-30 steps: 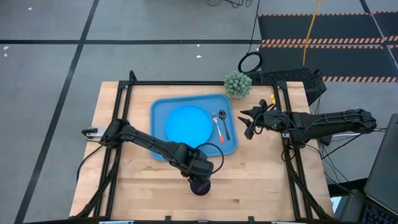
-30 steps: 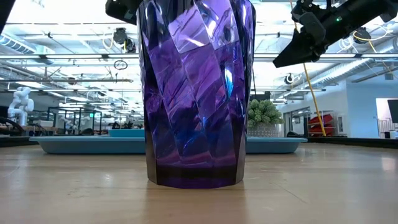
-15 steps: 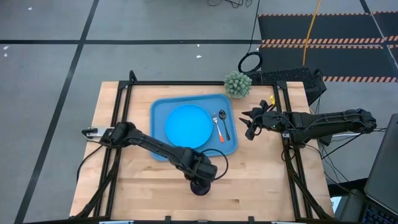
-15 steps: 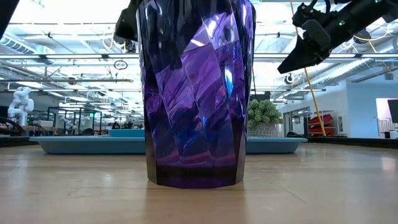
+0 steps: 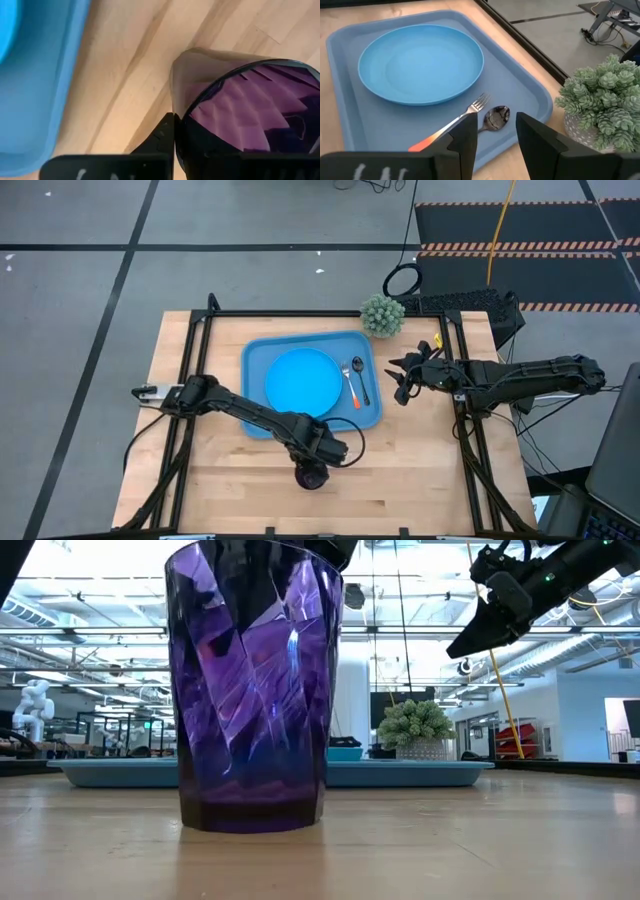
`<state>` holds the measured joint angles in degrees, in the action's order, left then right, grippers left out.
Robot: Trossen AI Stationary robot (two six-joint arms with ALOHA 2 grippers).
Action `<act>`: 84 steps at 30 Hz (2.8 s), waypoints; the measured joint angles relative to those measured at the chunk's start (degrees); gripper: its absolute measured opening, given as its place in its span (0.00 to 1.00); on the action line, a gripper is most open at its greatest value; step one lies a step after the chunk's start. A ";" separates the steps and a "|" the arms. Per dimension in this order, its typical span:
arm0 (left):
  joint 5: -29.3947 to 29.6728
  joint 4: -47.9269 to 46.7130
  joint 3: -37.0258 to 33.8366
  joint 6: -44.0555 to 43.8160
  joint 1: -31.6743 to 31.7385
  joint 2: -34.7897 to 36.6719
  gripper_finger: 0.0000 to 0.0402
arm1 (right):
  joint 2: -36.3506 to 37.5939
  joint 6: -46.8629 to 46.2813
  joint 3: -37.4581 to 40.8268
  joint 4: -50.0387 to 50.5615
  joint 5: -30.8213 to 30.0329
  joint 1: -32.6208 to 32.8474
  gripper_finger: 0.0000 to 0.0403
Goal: Pick and place plate/cup/fork/spoon on tray
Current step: Put the violet cup on the blue tray
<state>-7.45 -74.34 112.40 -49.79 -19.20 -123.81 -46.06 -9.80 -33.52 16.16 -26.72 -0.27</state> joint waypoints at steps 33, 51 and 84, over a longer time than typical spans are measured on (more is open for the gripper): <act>18.84 -15.68 9.76 10.13 18.53 17.77 0.02 | 0.03 0.10 0.04 2.12 -0.20 -0.02 0.32; 17.97 -15.62 9.58 26.90 45.93 19.52 0.02 | 0.04 0.00 0.08 3.39 -0.11 -0.02 0.32; 12.18 2.19 -41.04 31.68 58.14 35.50 0.04 | 0.02 -6.07 4.85 4.26 1.56 0.00 0.32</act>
<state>4.73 -72.15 71.36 -18.10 38.94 -88.31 -46.04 -15.88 -28.67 20.43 -25.16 -0.27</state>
